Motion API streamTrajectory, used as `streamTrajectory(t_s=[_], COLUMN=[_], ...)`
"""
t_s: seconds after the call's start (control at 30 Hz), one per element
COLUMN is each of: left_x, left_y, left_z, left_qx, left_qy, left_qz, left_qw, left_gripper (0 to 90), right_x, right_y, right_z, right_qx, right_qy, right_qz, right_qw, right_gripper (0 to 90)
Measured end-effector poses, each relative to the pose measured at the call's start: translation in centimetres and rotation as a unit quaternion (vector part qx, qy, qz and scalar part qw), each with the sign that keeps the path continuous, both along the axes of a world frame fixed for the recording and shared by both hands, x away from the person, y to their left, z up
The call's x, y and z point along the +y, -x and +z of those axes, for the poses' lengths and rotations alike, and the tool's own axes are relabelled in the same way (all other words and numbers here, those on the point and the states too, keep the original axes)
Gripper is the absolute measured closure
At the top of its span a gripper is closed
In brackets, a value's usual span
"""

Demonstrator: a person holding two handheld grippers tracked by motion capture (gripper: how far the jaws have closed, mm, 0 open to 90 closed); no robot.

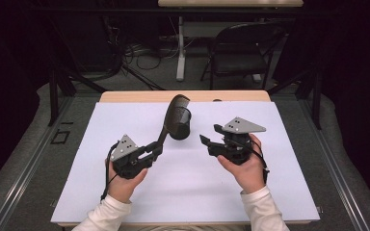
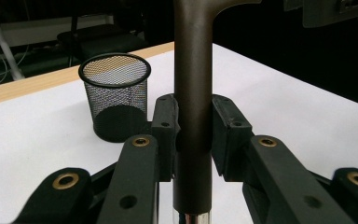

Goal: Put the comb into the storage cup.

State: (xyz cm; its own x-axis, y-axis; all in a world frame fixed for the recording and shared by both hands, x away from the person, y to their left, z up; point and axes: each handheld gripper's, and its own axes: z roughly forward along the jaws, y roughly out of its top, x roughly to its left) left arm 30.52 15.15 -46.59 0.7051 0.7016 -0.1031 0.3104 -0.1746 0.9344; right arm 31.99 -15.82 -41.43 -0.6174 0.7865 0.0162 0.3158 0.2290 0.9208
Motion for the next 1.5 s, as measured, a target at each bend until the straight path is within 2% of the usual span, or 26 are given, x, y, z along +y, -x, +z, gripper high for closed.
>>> streamTrajectory(t_s=[0.27,0.5,0.83,1.03,1.17,1.37,1.5], left_x=[-0.2,-0.8,-1.4,-2.0,-2.2,-2.4,-2.5], left_y=[0.2,0.3,0.6,0.8,0.9,1.0,1.0], left_z=[-0.4,-1.2,-1.9,-2.4,-2.6,-2.8,-3.0], left_qx=[-0.006,-0.004,-0.004,-0.004,-0.002,-0.002,-0.003], left_qy=[-0.004,-0.013,-0.019,-0.026,-0.031,-0.03,-0.032], left_qz=[0.001,-0.003,-0.007,-0.013,-0.016,-0.018,-0.019], left_qw=[1.0,0.9999,0.9998,0.9996,0.9994,0.9994,0.9993], left_gripper=[72.9,72.9,72.9,72.9,72.9,72.9,72.9], right_x=[0.0,-0.2,0.0,0.2,0.0,-0.3,-0.6], right_y=[0.1,0.0,-0.1,-0.1,-0.1,-0.3,-0.5], right_z=[-0.3,-0.4,-0.5,-0.5,-0.5,-0.6,-0.8], right_qx=[-0.001,0.029,0.039,0.059,0.06,0.072,0.08], right_qy=[-0.017,-0.032,-0.042,-0.065,-0.076,-0.089,-0.101], right_qz=[0.006,0.011,0.017,0.026,0.033,0.026,0.02], right_qw=[0.9998,0.999,0.9982,0.9958,0.9948,0.9931,0.9914], right_gripper=[42.3,44.0,41.2,42.7,46.0,43.1,44.8])
